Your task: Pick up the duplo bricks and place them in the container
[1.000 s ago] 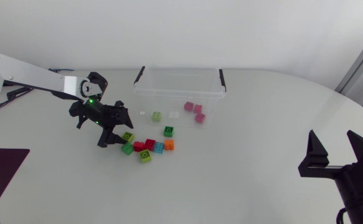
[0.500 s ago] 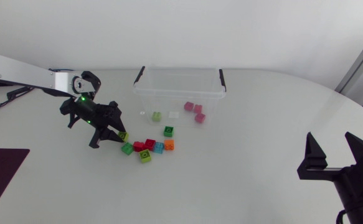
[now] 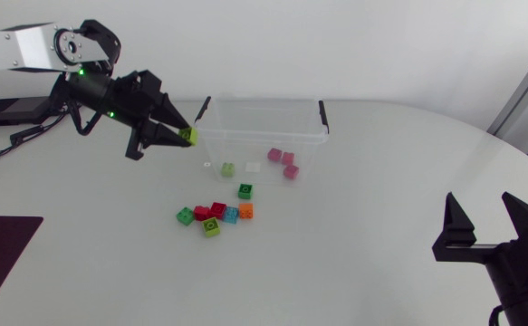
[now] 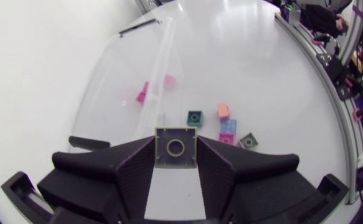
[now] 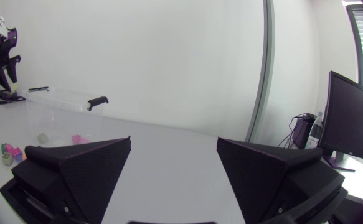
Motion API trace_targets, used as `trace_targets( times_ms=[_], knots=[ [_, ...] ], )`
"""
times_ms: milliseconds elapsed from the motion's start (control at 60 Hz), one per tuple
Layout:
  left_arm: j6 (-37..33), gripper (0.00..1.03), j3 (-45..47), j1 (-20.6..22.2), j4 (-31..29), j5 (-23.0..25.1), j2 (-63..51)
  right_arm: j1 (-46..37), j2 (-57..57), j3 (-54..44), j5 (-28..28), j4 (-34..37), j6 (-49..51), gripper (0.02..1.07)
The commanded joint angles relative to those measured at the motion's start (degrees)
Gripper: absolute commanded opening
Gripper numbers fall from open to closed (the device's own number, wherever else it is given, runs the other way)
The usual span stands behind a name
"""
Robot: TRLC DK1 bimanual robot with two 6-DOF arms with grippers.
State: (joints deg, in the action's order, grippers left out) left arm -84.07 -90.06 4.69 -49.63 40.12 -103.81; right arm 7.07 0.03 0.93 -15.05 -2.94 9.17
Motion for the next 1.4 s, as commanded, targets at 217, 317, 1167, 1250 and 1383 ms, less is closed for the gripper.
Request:
trace_targets(
  times_ms=[217,317,1167,1250,1383],
  knots=[
    [29.3,0.23,-4.8,5.2,19.5,2.6,-2.1,0.3,-0.4,-1.2,-0.1,0.4,-1.1,1.02],
    [38.5,0.24,-4.8,6.6,28.8,0.1,-4.2,0.3,-0.4,-1.2,-0.1,0.4,-1.1,1.02],
    [17.4,0.98,10.1,-3.8,18.0,-4.1,7.7,0.3,-0.4,-1.2,-0.1,0.4,-1.2,1.02],
    [7.9,0.98,12.7,-5.2,11.0,-4.1,8.2,0.3,-0.4,-1.2,-0.1,0.4,-1.2,1.02],
    [-2.6,0.98,17.0,-6.1,5.9,-5.2,7.7,0.3,-0.4,-1.2,-0.1,0.4,-1.2,1.02]
  ],
)
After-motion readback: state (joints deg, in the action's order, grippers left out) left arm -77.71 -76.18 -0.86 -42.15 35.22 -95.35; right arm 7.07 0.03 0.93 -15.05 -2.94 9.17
